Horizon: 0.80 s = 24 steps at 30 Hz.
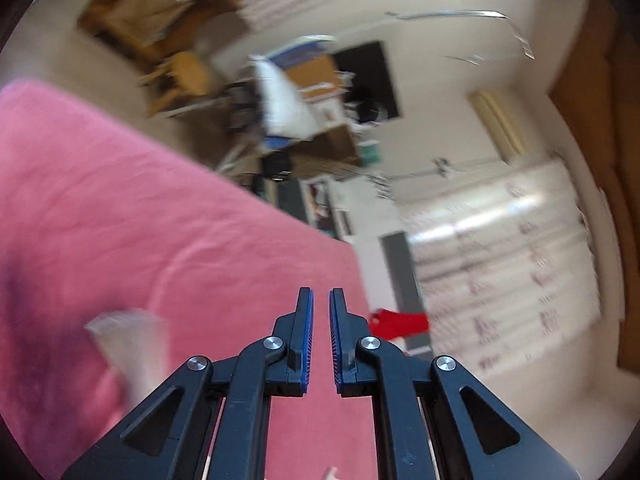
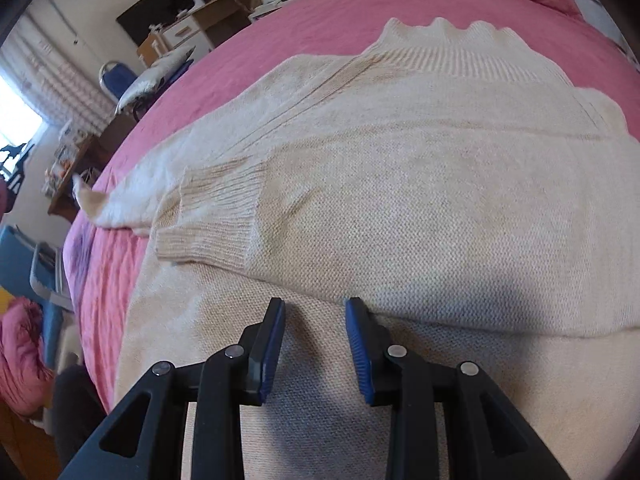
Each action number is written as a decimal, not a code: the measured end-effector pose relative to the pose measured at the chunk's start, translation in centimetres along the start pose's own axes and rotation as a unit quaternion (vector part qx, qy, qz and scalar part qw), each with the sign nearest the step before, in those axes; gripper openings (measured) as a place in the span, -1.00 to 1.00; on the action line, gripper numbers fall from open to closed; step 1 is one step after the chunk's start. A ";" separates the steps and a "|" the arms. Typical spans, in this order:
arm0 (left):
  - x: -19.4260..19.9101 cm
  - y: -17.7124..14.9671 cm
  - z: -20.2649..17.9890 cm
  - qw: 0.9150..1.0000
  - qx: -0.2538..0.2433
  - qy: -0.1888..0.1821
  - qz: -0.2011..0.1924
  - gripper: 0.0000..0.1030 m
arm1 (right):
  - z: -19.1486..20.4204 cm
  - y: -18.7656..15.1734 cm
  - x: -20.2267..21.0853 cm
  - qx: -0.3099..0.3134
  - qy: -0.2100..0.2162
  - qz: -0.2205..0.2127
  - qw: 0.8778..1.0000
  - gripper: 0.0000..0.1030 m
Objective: Fold clothes
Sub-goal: 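Fold the held sleeve across the sweater body with the left tool, release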
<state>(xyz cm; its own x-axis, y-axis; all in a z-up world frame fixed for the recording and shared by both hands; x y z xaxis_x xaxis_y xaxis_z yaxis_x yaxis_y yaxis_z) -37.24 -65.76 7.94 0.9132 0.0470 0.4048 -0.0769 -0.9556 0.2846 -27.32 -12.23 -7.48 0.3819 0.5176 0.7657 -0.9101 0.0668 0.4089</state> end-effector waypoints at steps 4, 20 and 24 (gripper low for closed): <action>0.6 -1.4 -5.2 0.990 -0.138 0.034 0.019 -0.73 | 0.0 -0.4 0.4 -0.012 0.012 0.005 1.000 -0.40; 1.7 -5.7 14.6 0.718 -0.609 0.339 -0.005 0.56 | 0.4 -2.5 0.4 -0.034 -0.013 0.050 0.998 -0.38; 1.3 -9.1 16.4 0.516 -0.798 0.312 -0.007 0.56 | 0.7 -2.5 -0.2 -0.032 -0.029 0.049 0.998 -0.37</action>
<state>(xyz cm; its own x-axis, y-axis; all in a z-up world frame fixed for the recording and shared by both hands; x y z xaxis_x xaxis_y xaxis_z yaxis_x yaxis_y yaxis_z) -28.83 -61.80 -8.33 0.6497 0.6117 0.4514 -0.7583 0.4787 0.4426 -25.03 -13.08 -8.32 0.2975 0.4740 0.8288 -0.9513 0.0741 0.2991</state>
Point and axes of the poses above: each gripper's, at about its wrist camera, not at the fingertips, and x roughly against the way its jaws point, z to its left, y to its top, the point moved 7 cm from there along -x, roughly the way its jaws point, and after that the axes turned 11 degrees about y, right-handed, at the moved point
